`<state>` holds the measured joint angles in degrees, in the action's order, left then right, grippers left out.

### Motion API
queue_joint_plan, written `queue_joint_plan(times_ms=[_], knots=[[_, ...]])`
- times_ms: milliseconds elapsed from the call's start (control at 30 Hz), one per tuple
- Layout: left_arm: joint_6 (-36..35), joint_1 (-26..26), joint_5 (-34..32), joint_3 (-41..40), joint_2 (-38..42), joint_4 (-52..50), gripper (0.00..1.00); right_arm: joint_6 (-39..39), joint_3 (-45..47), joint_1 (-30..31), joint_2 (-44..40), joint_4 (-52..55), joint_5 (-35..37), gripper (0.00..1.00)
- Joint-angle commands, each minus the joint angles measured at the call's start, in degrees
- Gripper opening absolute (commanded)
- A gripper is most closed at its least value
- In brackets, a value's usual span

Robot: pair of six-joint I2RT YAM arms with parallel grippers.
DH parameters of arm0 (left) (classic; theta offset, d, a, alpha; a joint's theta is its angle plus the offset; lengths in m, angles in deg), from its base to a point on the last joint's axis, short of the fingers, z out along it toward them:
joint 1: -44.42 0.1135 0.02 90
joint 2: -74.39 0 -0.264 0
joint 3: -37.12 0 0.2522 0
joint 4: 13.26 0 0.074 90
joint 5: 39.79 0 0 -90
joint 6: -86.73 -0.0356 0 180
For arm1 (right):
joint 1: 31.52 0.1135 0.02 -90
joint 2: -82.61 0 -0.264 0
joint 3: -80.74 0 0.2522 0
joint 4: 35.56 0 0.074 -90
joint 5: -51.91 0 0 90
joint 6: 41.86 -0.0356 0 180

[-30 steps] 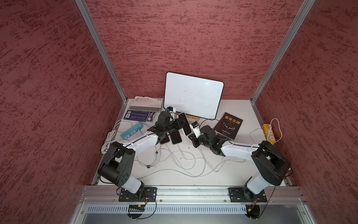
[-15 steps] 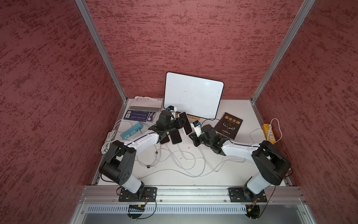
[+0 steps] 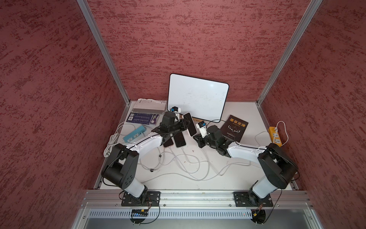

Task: Plug the charging cable into the phone
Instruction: Insert the charging cable into the phone.

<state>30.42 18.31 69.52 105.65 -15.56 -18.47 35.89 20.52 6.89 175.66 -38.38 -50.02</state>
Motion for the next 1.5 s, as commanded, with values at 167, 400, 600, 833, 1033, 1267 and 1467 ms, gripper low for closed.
queue_joint_plan(times_ms=[167,400,600,833,1033,1267,1467], knots=[[-1.24,0.08,3.49,-1.87,1.01,-3.98,0.0,-0.25,-4.32,-0.8,-1.32,-10.46,-2.07,0.1],[-0.81,0.7,2.71,-2.81,1.48,-3.02,0.0,-0.6,-3.16,-0.82,-2.23,-9.24,-3.77,0.36],[-0.59,0.88,2.34,-3.08,1.68,-2.84,0.0,-1.78,-1.49,-0.8,-4.62,-7.49,-3.32,0.46],[-0.41,1.23,2.24,-3.82,2.69,-2.19,0.0,-2.82,-0.29,-0.83,-8.02,-1.39,-5.65,0.57],[0.13,1.53,2.05,-5.28,4.39,-0.47,0.0,-4.58,4.65,-0.8,-9.3,-0.34,-7.18,0.58],[0.62,1.75,2.31,-7.68,6.77,2.83,0.0,-1.67,1.82,-0.64,-3.73,3.45,-14.32,0.51],[0.81,2.25,2.22,-9.24,8.96,4.26,0.0,0.23,0.74,0.08,-0.64,4.06,-14.52,0.48]])
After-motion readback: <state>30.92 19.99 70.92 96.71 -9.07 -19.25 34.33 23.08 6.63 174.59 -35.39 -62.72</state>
